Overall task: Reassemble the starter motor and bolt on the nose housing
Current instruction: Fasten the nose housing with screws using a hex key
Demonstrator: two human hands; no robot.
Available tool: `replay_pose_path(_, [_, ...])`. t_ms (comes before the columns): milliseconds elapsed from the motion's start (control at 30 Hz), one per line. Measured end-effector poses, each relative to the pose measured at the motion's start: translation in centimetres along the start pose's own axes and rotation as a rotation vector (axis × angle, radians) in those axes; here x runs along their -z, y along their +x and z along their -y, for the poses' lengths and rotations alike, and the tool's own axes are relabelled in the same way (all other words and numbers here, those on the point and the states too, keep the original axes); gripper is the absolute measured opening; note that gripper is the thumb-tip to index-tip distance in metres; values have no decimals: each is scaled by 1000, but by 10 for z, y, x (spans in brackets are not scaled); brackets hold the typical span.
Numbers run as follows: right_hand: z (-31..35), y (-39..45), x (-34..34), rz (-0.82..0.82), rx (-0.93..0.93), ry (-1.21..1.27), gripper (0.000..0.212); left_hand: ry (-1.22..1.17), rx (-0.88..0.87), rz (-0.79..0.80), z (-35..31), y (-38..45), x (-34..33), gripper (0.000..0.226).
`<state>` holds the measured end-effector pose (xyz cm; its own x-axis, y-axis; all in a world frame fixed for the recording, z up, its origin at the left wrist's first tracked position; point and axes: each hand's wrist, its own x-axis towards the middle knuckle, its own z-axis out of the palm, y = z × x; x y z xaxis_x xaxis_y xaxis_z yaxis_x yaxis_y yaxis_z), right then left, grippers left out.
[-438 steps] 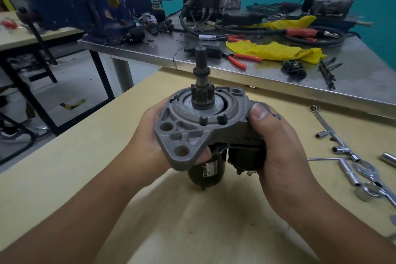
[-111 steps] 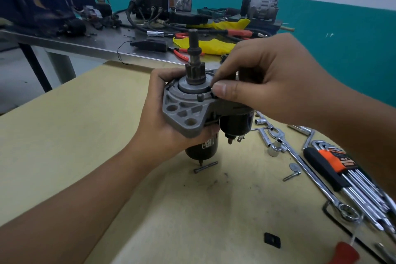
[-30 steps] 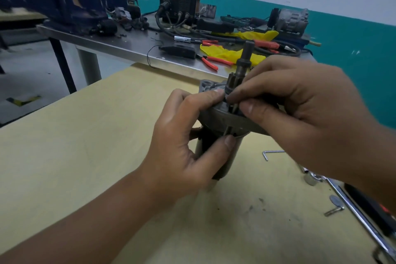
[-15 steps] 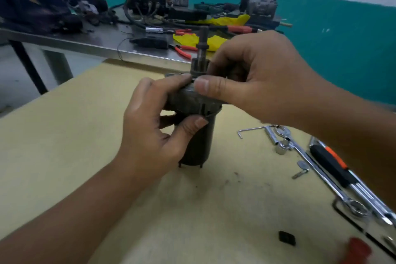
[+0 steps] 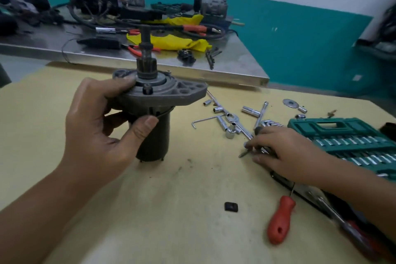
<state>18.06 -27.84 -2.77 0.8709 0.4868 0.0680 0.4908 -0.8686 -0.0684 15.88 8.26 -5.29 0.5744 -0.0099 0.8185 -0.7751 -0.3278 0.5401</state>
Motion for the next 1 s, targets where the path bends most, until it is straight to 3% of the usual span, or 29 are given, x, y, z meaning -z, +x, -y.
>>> replay_pose_path(200, [8, 11, -3, 38, -23, -42, 4, -121, -5, 70, -9, 0, 0, 51])
replay_pose_path(267, [10, 13, -1, 38, -11, -26, 9, -187, 14, 83, -14, 0, -2, 49])
replay_pose_path(367, [11, 18, 14, -161, -35, 167, 27, -312, 63, 85, -25, 5, -4, 65])
replay_pose_path(467, [17, 23, 37, -403, -61, 466, 24, -337, 120, 66, -35, 11, -4, 77])
replay_pose_path(567, [38, 27, 61, -475, 29, 834, 16, -272, 188, 56, -36, 13, -1, 76])
replay_pose_path(700, [66, 44, 84, -543, 181, 983, 18, -288, 236, 81, -30, 17, 7, 73])
replay_pose_path(800, [85, 65, 87, -540, 253, 1080, 13, -373, 262, 156, -22, 20, 17, 69])
replay_pose_path(933, [110, 93, 73, -394, 270, 1257, 16, -443, 381, 283, -13, 25, 34, 70])
replay_pose_path(1000, [122, 99, 60, -340, 246, 1398, 14, -421, 344, 314, -8, 24, 36, 73])
